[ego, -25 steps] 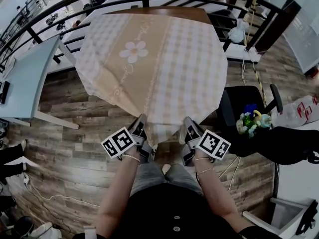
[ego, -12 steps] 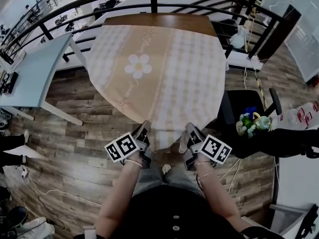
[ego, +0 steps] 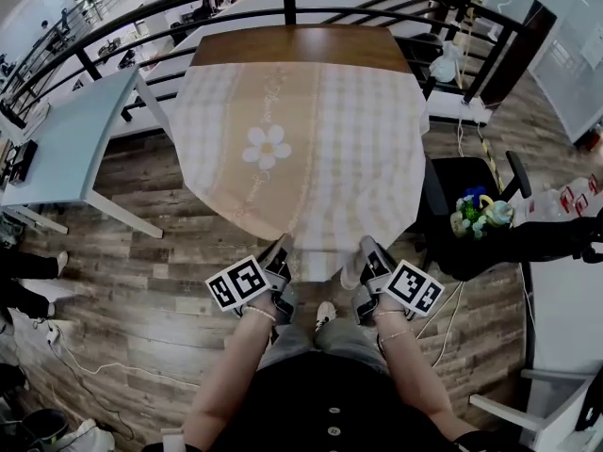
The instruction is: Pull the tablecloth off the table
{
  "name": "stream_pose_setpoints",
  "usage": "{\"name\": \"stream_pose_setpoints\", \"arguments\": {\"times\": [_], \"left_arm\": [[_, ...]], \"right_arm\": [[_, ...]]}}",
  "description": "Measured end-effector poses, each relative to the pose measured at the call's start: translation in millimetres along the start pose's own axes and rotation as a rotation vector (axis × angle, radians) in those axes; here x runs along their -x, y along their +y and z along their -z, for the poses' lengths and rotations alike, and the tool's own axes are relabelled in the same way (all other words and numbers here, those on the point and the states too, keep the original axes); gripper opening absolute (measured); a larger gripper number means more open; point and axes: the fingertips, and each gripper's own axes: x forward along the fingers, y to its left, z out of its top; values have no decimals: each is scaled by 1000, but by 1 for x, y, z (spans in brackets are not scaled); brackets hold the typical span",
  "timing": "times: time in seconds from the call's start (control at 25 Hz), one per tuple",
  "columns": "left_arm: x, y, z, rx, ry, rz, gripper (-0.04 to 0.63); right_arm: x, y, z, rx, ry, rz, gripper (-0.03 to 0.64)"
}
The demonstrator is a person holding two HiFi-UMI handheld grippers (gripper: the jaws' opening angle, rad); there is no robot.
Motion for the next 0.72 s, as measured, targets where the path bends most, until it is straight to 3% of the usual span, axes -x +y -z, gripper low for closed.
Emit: {"name": "stream_pose_setpoints", "arguments": {"times": [0.36,0.72], "left_arm": [[57,15,8,-2,16,0,17],[65,15,-3,4,-10,5,17]], "right_arm": [[27,21,52,-2,-8,8,28],[27,33,57,36,1,0,28]]}}
